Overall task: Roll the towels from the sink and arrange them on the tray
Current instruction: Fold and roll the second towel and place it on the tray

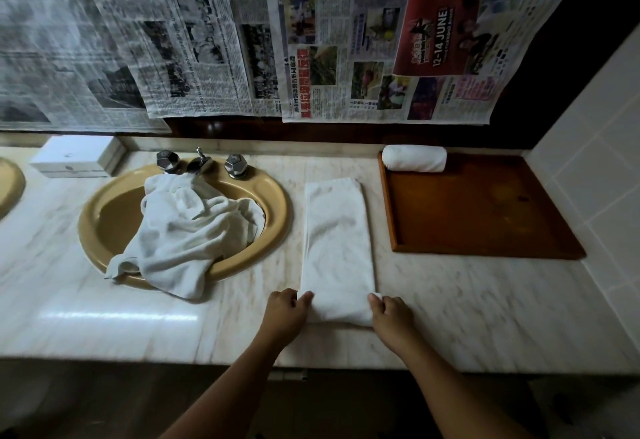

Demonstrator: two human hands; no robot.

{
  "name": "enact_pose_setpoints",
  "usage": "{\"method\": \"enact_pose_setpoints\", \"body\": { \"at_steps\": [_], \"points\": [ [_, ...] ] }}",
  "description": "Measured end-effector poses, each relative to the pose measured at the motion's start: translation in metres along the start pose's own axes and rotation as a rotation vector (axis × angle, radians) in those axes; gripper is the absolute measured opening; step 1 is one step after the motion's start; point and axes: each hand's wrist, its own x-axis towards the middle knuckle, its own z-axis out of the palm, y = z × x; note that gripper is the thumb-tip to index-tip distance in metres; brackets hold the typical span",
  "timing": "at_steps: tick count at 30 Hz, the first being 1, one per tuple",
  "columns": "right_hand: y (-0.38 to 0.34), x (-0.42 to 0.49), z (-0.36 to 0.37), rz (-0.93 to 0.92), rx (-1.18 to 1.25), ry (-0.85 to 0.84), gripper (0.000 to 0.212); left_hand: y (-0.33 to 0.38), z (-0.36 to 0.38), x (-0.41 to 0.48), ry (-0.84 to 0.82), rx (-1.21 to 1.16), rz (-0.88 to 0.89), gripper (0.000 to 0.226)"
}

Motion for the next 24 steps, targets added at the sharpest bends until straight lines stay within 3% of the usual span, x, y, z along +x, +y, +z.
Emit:
{"method": "enact_pose_setpoints", "body": {
  "at_steps": [3,6,9,12,15,20,24],
  "points": [
    [-0.005,0.0,0.0,0.005,0.0,0.034,0.052,0.004,0.002,-0.001,0.031,-0.071,-0.065,0.033],
    [-0.007,-0.007,-0.002,-0.048,0.109,0.143,0.029,0.001,0.003,0.0,0.053,-0.082,0.014,0.034],
    [-0.006,-0.015,-0.003,-0.239,0.146,0.213,0.016,-0.002,0.005,-0.003,0.063,-0.005,0.145,0.031],
    [-0.001,-0.02,-0.002,-0.463,0.054,0.339,0.005,-0.003,0.003,-0.004,0.071,0.012,0.166,0.03],
    [0.014,-0.02,0.004,-0.611,-0.171,0.454,0.012,-0.003,0.001,-0.003,0.063,0.022,0.168,0.03],
    [0.029,-0.026,-0.001,-0.577,-0.349,0.262,0.051,-0.002,0.0,-0.006,0.084,0.05,0.213,0.028],
    [0.026,-0.023,-0.01,-0.543,-0.421,0.221,0.055,-0.006,-0.001,-0.009,0.202,0.329,0.359,0.027]
  ]
}}
